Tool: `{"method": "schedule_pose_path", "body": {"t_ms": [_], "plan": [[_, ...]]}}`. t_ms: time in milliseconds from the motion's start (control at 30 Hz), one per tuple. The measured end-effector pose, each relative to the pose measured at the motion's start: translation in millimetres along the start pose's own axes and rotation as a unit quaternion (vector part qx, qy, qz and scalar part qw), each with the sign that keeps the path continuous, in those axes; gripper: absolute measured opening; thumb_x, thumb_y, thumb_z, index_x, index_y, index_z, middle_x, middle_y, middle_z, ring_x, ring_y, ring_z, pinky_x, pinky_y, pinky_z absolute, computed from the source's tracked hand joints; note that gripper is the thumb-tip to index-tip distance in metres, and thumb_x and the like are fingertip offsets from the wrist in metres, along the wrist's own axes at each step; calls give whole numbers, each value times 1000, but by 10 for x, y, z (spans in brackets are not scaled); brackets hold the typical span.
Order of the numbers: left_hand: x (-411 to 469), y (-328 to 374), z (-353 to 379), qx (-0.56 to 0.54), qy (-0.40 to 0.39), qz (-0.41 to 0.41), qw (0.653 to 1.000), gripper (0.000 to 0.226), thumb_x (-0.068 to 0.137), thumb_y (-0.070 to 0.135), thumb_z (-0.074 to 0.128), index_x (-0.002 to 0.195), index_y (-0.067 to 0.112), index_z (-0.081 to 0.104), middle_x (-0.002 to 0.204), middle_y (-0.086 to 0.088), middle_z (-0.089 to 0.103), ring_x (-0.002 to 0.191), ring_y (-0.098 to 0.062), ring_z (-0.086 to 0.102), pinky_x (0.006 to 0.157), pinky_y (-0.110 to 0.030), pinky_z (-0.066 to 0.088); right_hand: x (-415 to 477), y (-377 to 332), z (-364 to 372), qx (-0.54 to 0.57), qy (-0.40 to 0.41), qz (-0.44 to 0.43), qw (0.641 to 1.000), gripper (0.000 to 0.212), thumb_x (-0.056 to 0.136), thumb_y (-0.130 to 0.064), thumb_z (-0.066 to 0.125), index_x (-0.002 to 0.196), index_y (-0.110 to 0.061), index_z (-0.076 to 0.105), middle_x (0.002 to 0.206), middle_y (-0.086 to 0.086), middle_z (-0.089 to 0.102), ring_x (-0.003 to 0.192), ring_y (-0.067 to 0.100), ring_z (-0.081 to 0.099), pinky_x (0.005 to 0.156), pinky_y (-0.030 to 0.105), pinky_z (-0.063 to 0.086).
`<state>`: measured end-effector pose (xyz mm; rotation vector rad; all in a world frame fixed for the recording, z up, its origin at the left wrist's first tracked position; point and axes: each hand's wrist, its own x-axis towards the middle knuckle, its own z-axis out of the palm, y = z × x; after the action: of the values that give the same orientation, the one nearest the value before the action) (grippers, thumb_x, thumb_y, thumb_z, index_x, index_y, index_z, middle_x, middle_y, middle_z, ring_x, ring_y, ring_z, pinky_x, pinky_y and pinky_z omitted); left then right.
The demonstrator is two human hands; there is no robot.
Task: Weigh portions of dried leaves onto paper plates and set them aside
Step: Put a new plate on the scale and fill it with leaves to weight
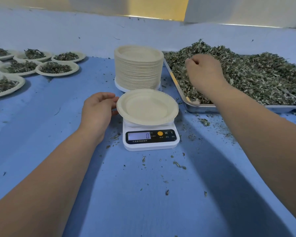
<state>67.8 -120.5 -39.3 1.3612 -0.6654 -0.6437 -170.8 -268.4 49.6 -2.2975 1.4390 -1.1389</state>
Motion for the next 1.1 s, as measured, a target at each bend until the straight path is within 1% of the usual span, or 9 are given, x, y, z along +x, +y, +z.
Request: {"method": "schedule_pose_path", "body": {"t_ms": [100,200,300,367,600,733,867,1000,1100], "plan": [[4,-11,3,4,1,-1,1000,23,93,0,53,103,15,68,103,-4,76,73,-2,72,60,-12,53,-67,-407,54,33,0,-69,997,39,100,-34,46,65,-15,47,58,-5,45,50,6,36,50,28,28],[-3,2,7,-5,5,-3,1000,23,92,-1,54,100,16,68,99,-3,76,71,-1,72,59,-13,53,-277,-714,178,56,-96,-144,983,33,100,-35,50,71,-21,59,57,-14,56,52,-3,51,47,13,32],[-12,4,5,-9,5,-2,1000,19,91,2,58,96,17,68,98,-2,77,73,-4,73,60,-16,54,-479,-789,306,-91,-254,-232,935,28,100,-45,51,100,-24,69,85,-13,65,81,8,59,66,23,43],[-5,4,5,-12,0,-2,1000,16,88,7,62,95,19,69,98,-2,78,81,-11,75,63,-19,55,-511,-764,298,-128,-293,-236,918,35,98,-58,49,109,-31,69,91,-17,63,88,8,57,73,28,46],[19,-31,17,-5,-5,3,1000,20,90,6,58,93,21,71,95,0,77,74,-5,73,62,-18,55,-351,-437,-12,4,-165,-182,969,36,96,-58,48,105,-30,70,95,-15,69,88,3,62,74,27,48],[-8,-9,19,9,-20,17,1000,26,88,6,54,90,23,73,97,4,76,78,-4,70,67,-22,54,-436,135,15,-94,-58,-103,988,35,102,-48,44,100,-21,65,91,1,68,81,24,61,70,35,49],[-62,36,26,16,-52,29,998,32,73,15,53,97,23,73,113,3,73,102,-11,69,78,-31,57,-581,546,132,-252,-107,-15,962,59,101,-64,24,92,-21,63,77,7,60,71,31,55,60,34,41],[-86,68,23,18,-69,40,997,42,70,21,51,106,24,72,122,7,68,115,-7,63,76,-22,52,-569,578,196,-239,-71,-49,967,64,103,-60,26,71,-14,55,60,5,52,56,25,48,50,26,28],[-88,61,24,31,-96,56,993,47,71,23,52,115,22,69,121,11,65,100,8,61,77,-20,50,-595,571,233,-225,-60,-74,970,61,104,-56,31,66,-13,52,56,6,52,54,25,49,49,25,26]]}}
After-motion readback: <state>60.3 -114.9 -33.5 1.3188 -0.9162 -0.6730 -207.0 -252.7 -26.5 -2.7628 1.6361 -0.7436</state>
